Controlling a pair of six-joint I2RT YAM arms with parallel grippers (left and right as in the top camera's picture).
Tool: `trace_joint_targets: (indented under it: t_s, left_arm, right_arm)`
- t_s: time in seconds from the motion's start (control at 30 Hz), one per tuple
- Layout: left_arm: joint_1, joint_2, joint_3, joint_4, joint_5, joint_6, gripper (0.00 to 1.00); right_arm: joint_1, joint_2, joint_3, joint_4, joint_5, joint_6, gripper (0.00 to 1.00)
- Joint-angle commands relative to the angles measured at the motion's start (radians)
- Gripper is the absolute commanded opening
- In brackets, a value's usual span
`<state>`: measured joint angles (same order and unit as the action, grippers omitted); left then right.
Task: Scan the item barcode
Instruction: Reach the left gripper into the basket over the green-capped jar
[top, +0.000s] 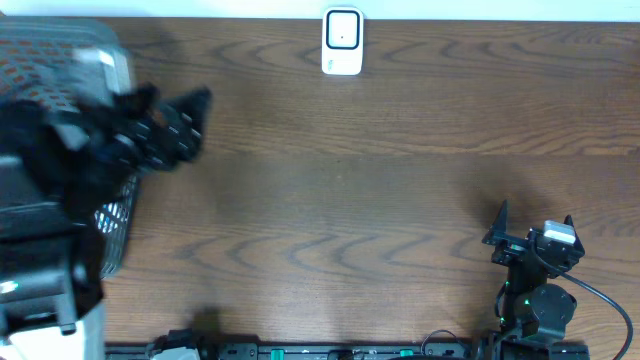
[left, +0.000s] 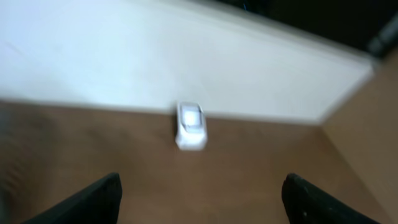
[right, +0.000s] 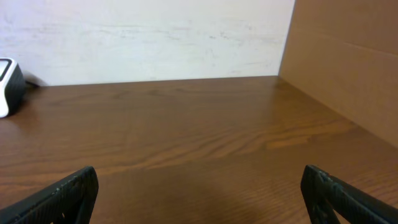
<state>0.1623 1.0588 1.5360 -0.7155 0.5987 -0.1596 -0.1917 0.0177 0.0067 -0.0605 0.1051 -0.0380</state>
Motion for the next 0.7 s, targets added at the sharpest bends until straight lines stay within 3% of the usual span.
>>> trace_joint_targets:
  t_s: [0.0,0.2,0.33,0.53,0.67]
  left_arm:
    - [0.137,0.085,0.166,-0.073,-0.031,-0.05,0.81]
    - [0.472,0.267,0.304,-0.266,-0.126,-0.236,0.81]
    - [0.617,0.367,0.303,-0.415,-0.181,-0.265,0.77]
    - [0.659,0.512,0.3,-0.585,-0.502,-0.31,0.77]
    - [0.659,0.584,0.29,-0.607,-0.521,-0.31,0.78]
  right_arm:
    - [0.006,-0.003,-0.001,-0.003,0.002,-0.012,0.99]
    - [0.006,-0.003,-0.001,-0.003,0.002,-0.012,0.99]
    - [0.006,-0.003,-0.001,-0.003,0.002,-0.012,0.99]
    - [0.006,-0.003,-0.001,-0.003,0.002,-0.012,0.99]
    - [0.006,-0.003,-0.001,-0.003,0.002,-0.012,0.99]
